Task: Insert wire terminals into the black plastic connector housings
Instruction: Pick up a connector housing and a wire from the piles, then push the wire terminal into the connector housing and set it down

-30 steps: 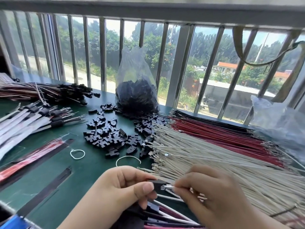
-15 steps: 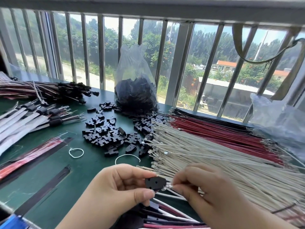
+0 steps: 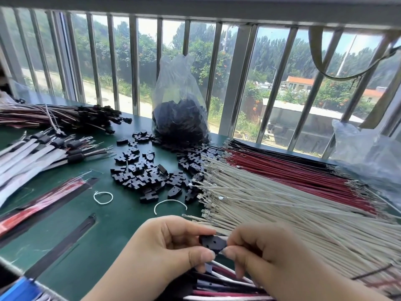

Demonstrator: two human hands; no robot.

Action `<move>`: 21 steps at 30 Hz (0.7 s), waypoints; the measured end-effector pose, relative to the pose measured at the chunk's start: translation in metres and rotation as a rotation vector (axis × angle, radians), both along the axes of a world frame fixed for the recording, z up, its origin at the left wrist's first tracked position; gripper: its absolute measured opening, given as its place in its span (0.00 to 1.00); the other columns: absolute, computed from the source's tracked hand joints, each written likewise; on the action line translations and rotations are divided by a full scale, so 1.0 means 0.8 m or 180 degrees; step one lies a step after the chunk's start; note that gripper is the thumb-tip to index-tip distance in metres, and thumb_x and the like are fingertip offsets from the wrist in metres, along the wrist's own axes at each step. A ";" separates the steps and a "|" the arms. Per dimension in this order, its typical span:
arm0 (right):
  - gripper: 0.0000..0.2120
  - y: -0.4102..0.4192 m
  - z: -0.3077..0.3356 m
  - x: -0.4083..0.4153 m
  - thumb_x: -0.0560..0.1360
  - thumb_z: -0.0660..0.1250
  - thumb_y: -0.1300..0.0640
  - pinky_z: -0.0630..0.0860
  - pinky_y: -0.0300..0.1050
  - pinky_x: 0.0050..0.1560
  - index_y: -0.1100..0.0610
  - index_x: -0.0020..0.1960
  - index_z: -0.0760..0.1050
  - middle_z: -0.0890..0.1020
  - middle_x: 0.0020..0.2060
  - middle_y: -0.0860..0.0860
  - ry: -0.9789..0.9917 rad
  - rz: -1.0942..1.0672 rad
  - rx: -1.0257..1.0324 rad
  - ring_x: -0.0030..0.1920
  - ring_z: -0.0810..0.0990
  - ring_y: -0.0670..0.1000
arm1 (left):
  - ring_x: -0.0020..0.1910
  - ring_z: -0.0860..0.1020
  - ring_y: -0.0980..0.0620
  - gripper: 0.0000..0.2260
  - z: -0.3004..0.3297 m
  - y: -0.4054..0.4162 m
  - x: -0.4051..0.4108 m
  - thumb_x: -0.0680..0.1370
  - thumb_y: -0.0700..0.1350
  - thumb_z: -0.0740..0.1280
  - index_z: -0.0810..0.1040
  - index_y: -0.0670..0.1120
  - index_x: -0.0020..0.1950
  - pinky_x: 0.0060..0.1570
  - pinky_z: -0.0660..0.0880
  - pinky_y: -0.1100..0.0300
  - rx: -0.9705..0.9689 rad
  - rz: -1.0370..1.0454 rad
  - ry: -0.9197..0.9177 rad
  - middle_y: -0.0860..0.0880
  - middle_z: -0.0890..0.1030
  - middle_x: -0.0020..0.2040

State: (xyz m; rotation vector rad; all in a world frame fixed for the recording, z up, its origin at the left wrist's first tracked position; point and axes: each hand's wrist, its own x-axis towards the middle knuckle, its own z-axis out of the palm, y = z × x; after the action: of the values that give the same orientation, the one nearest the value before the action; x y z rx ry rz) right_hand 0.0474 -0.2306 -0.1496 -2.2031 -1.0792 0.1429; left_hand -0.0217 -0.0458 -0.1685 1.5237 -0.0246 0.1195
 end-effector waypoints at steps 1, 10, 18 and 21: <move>0.09 0.001 0.001 0.000 0.75 0.68 0.51 0.67 0.28 0.29 0.40 0.37 0.76 0.82 0.29 0.41 0.0263 -0.0035 0.0020 0.25 0.74 0.39 | 0.28 0.80 0.54 0.16 0.000 -0.001 0.000 0.55 0.41 0.76 0.86 0.49 0.42 0.30 0.75 0.69 -0.0002 -0.0016 0.0001 0.43 0.82 0.28; 0.24 -0.007 0.004 0.007 0.69 0.54 0.27 0.72 0.37 0.29 0.43 0.45 0.77 0.84 0.35 0.45 0.0440 -0.0073 0.0250 0.27 0.78 0.43 | 0.29 0.80 0.55 0.16 -0.004 0.002 -0.001 0.57 0.47 0.74 0.85 0.55 0.44 0.31 0.75 0.70 0.0111 0.0328 -0.0015 0.42 0.83 0.30; 0.07 -0.004 0.004 0.007 0.70 0.74 0.55 0.68 0.27 0.33 0.43 0.39 0.81 0.82 0.31 0.40 0.0298 -0.0173 0.0170 0.31 0.77 0.37 | 0.35 0.82 0.52 0.13 -0.017 0.002 0.004 0.63 0.45 0.72 0.82 0.55 0.46 0.38 0.77 0.66 0.0371 0.0109 -0.0024 0.45 0.83 0.36; 0.08 -0.003 0.005 0.005 0.70 0.74 0.56 0.70 0.26 0.35 0.42 0.39 0.80 0.82 0.32 0.37 0.0120 -0.0322 0.0231 0.34 0.79 0.37 | 0.39 0.82 0.47 0.13 -0.019 -0.001 0.003 0.64 0.46 0.72 0.80 0.57 0.47 0.43 0.79 0.61 0.0511 0.0142 -0.0153 0.44 0.83 0.41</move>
State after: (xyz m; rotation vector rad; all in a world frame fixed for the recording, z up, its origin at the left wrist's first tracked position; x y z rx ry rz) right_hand 0.0517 -0.2330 -0.1457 -2.1760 -0.9361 0.0987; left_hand -0.0195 -0.0470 -0.1838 1.6821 -0.0394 0.1938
